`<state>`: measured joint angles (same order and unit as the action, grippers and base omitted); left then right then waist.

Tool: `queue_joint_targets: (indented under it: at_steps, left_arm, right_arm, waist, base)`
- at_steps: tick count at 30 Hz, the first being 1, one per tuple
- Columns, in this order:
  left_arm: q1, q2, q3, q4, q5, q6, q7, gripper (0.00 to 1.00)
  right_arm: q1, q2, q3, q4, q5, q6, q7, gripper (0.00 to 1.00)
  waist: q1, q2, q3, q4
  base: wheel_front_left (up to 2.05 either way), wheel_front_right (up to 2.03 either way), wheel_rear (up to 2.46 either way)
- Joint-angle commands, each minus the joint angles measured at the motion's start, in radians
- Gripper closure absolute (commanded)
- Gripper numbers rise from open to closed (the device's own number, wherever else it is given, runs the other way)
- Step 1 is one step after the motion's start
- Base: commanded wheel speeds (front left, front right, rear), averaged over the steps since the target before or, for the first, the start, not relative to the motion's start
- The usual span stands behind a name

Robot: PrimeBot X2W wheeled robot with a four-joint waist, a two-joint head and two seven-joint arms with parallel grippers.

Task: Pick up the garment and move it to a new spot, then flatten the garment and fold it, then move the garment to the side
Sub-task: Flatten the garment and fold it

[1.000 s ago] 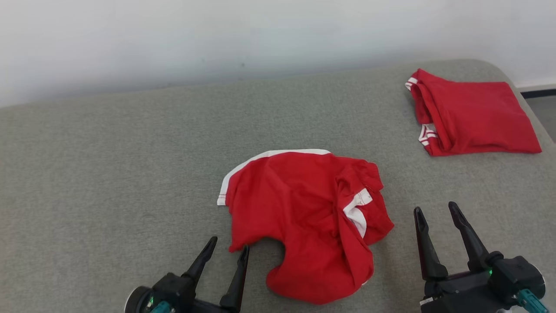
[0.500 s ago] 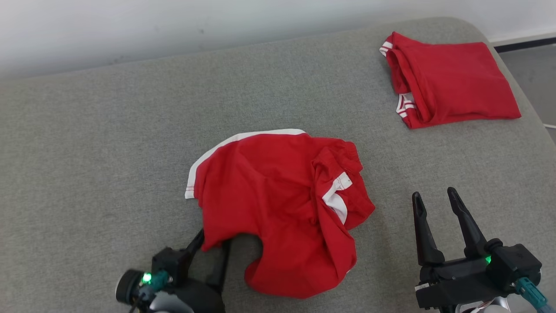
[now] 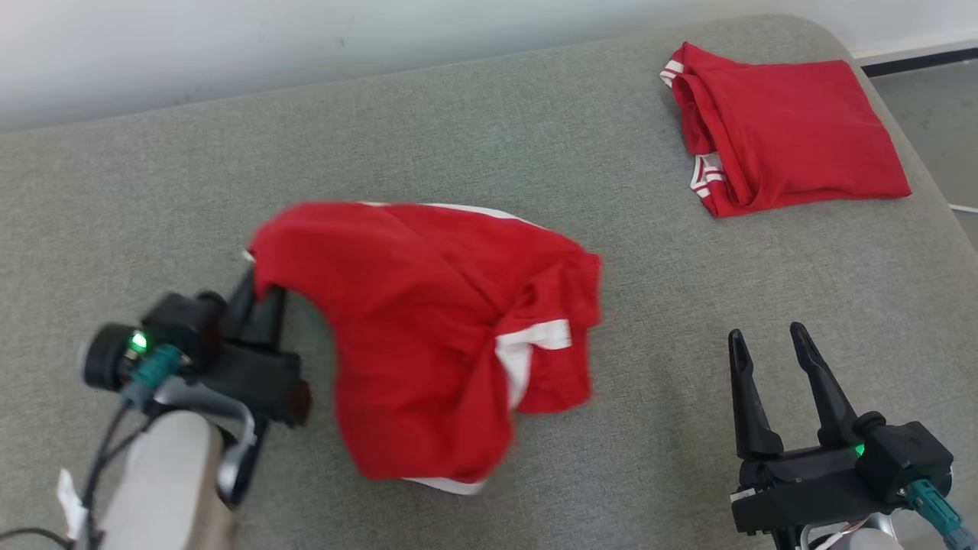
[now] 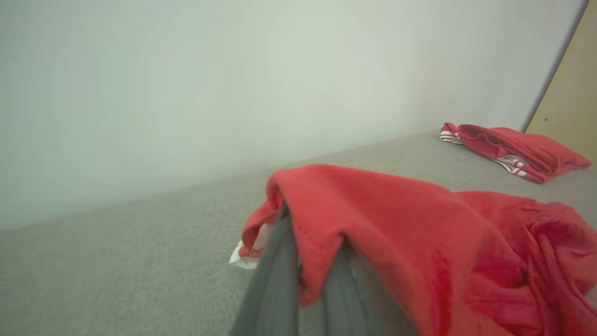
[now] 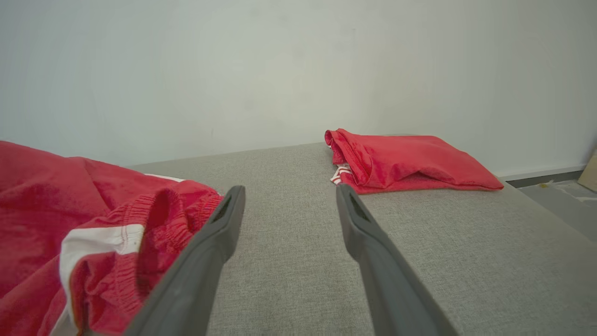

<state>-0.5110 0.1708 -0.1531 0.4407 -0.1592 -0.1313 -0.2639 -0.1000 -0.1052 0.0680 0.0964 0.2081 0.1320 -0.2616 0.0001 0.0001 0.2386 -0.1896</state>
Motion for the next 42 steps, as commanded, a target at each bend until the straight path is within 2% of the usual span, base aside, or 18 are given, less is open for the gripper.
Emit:
queue_joint_targets:
  at_steps: [1,5,6,7,8,12,18,34,42]
  left_arm:
    - [-0.015,0.009,0.008,0.005,0.007,0.002,0.000,1.00]
    - [-0.042,0.033,0.024,0.081,0.011,0.002,0.000,1.00]
    - [-0.051,0.035,0.024,0.100,0.014,0.002,0.000,0.89]
    - [-0.052,0.033,0.022,0.111,0.019,0.002,0.000,0.15]
    - [-0.048,0.029,0.024,0.122,0.018,0.002,0.000,0.00]
    - [0.005,0.017,0.036,0.135,0.009,0.002,0.000,0.00]
    - [0.124,-0.012,0.068,0.066,-0.013,0.002,0.000,0.00]
    - [0.445,-0.090,0.203,-0.333,0.026,0.004,0.000,0.00]
    - [0.553,-0.113,0.229,-0.390,0.031,0.010,0.000,0.00]
  right_arm:
    - [-0.005,0.005,-0.003,0.003,-0.007,-0.003,-0.004,0.00]
    - [-0.007,0.011,-0.010,0.013,-0.010,-0.003,-0.004,0.00]
    - [-0.009,0.013,-0.008,0.015,-0.011,-0.003,-0.004,0.00]
    - [-0.009,0.015,-0.007,0.018,-0.013,-0.003,-0.004,0.00]
    - [-0.010,0.015,-0.007,0.020,-0.014,-0.003,-0.004,0.00]
    - [-0.003,0.023,-0.007,0.025,-0.013,-0.003,-0.004,0.00]
    - [0.022,0.017,-0.006,0.033,-0.010,-0.003,-0.004,0.00]
    - [0.088,-0.019,0.020,0.045,0.016,-0.003,-0.004,0.00]
    - [0.101,-0.036,0.052,0.074,0.044,-0.003,-0.004,0.00]
  waist:
    - [-0.0001,-0.0001,0.000,-0.003]
    - [-0.0001,-0.0001,0.002,-0.009]
    - [-0.0001,-0.0001,0.002,-0.010]
    - [-0.0001,-0.0001,0.001,-0.010]
    - [-0.0001,-0.0001,0.000,-0.009]
    - [-0.0001,-0.0001,-0.015,0.005]
    - [-0.0001,-0.0001,-0.066,0.048]
    - [-0.0001,-0.0001,-0.182,0.161]
    - [-0.0001,-0.0001,-0.194,0.183]
  base:
    - [0.00,0.00,0.00]
    - [0.00,0.00,0.00]
    - [0.00,0.00,0.00]
    - [0.00,0.00,0.00]
    - [0.00,0.00,0.00]
    - [0.00,0.00,0.00]
    - [0.00,0.00,0.00]
    - [0.00,0.00,0.00]
    - [0.00,0.00,0.00]
